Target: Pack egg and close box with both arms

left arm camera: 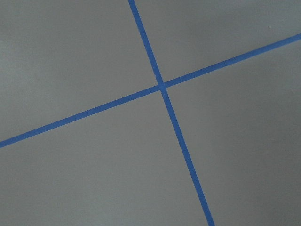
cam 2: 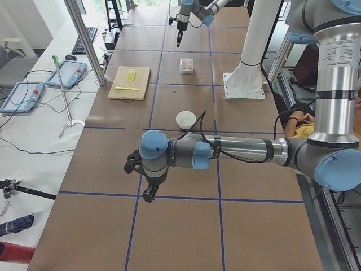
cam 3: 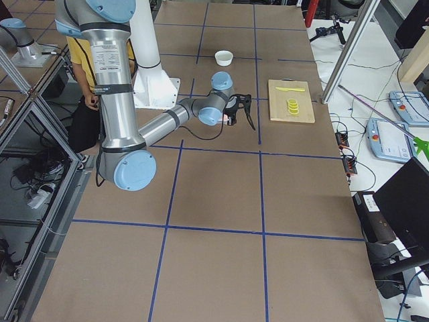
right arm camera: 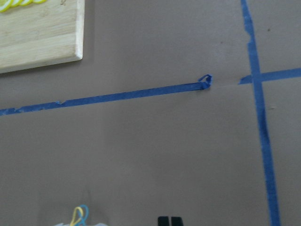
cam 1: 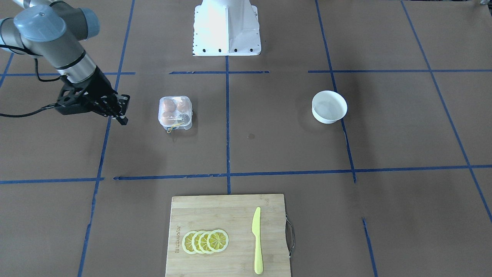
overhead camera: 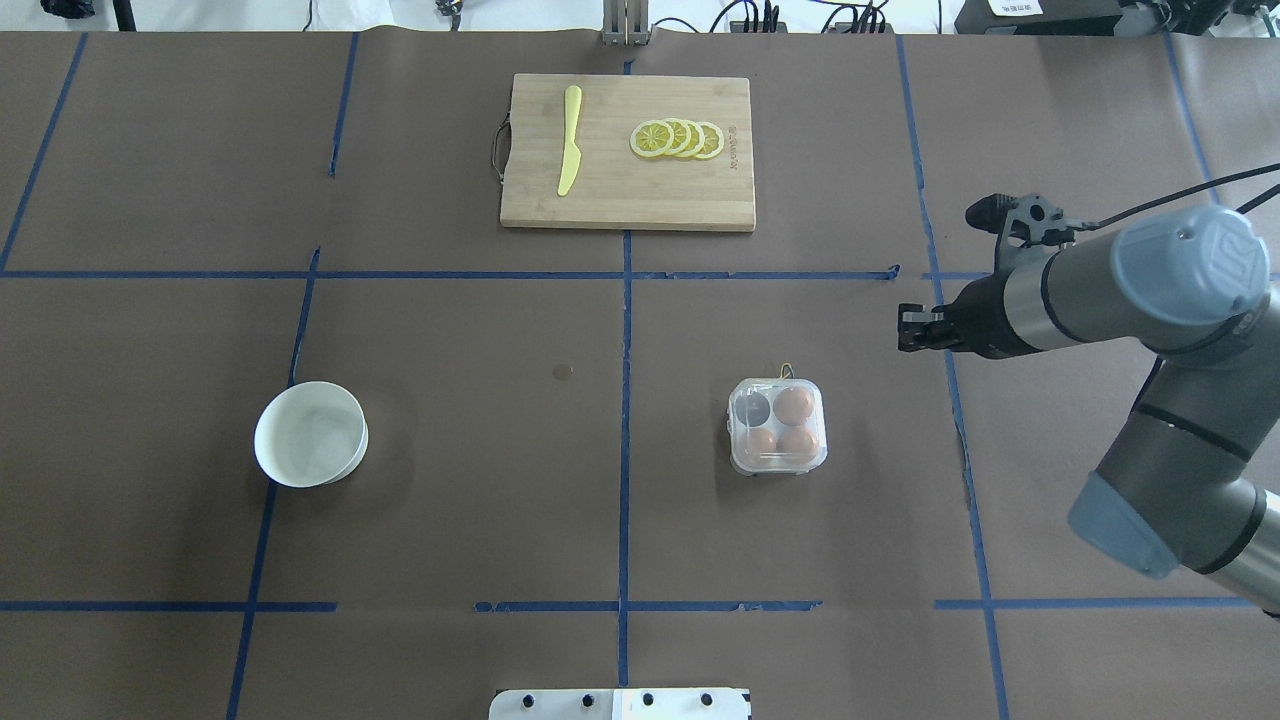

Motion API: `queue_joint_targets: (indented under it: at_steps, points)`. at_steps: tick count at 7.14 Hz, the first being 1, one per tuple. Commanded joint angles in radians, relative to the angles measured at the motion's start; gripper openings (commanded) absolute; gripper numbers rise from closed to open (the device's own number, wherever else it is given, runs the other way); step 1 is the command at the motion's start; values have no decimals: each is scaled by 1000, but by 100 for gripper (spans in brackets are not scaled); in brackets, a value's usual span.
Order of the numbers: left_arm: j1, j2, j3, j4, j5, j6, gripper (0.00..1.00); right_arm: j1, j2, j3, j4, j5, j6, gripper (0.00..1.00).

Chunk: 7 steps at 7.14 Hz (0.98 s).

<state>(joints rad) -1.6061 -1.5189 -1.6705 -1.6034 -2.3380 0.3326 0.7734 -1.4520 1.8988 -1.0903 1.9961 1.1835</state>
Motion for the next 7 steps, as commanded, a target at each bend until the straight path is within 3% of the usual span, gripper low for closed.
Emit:
queue_joint_targets:
  at_steps: [1, 2, 3, 6, 7]
  points:
    - [0, 0, -5, -10, 6, -1, 100, 151, -129, 9, -51, 79, -306, 100]
    - [0, 0, -6, -9, 8, -1, 100, 250, -172, -3, -74, 146, -437, 100]
    - [0, 0, 1, -6, 9, -3, 100, 367, -183, 0, -192, 194, -613, 100]
    - [0, 13, 3, -7, 12, -3, 100, 643, -194, -10, -588, 193, -1196, 100]
    - [-2, 16, -2, -7, 11, 0, 100, 667, -255, -11, -638, 182, -1217, 100]
